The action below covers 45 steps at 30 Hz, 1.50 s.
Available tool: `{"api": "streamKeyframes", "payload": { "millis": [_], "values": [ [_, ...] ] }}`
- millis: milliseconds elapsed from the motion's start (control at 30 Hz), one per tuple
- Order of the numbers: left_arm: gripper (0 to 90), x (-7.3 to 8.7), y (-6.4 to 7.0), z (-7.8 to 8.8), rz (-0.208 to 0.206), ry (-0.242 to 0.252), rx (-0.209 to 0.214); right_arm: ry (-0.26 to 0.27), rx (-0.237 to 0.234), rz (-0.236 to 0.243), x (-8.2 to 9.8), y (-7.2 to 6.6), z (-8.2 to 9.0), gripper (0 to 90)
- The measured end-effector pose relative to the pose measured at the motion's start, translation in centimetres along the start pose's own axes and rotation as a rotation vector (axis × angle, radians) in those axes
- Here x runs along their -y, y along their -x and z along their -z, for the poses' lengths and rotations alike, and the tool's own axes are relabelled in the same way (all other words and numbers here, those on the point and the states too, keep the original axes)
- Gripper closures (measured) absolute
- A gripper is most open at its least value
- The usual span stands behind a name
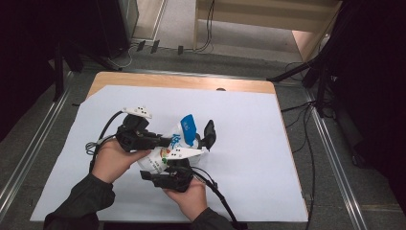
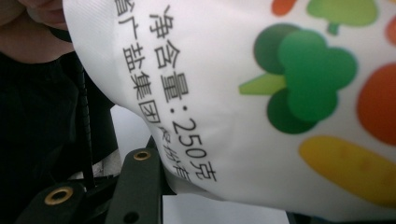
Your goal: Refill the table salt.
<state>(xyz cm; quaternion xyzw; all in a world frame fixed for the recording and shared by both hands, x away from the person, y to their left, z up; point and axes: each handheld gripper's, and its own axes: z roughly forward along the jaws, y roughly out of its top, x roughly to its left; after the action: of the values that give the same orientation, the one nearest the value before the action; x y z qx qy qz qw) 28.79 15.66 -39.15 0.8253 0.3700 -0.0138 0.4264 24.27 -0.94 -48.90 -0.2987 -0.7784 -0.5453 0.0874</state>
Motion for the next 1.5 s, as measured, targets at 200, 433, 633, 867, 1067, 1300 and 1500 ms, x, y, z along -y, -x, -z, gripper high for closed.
{"api": "streamKeyframes", "payload": {
  "millis": [200, 433, 633, 867, 1067, 1300, 1500],
  "values": [
    [83.2, 0.01, -0.05, -0.01, 0.002, 0.011, 0.010, 0.002, -0.009, -0.013, -0.05, 0.05, 0.09, 62.2],
    [81.2, 0.02, 0.00, -0.07, 0.003, 0.014, 0.009, 0.001, -0.011, -0.015, -0.03, 0.08, 0.08, 62.2],
    [80.2, 0.02, 0.04, -0.06, 0.003, 0.016, 0.012, 0.005, -0.014, -0.017, -0.08, 0.06, 0.16, 62.1],
    [79.8, 0.04, -0.01, -0.09, -0.002, 0.012, 0.006, 0.001, -0.013, -0.016, -0.05, 0.06, 0.13, 61.9],
    [78.6, 0.05, 0.06, -0.20, -0.003, 0.012, 0.008, -0.001, -0.017, -0.015, -0.06, 0.11, 0.14, 61.7],
    [78.0, 0.06, -0.01, -0.23, -0.001, 0.009, 0.012, 0.000, -0.022, -0.008, -0.04, 0.05, 0.10, 60.3],
    [76.8, 0.06, 0.08, -0.29, 0.000, 0.014, 0.014, 0.002, -0.025, -0.010, -0.06, 0.06, 0.12, 59.9]
  ]
}}
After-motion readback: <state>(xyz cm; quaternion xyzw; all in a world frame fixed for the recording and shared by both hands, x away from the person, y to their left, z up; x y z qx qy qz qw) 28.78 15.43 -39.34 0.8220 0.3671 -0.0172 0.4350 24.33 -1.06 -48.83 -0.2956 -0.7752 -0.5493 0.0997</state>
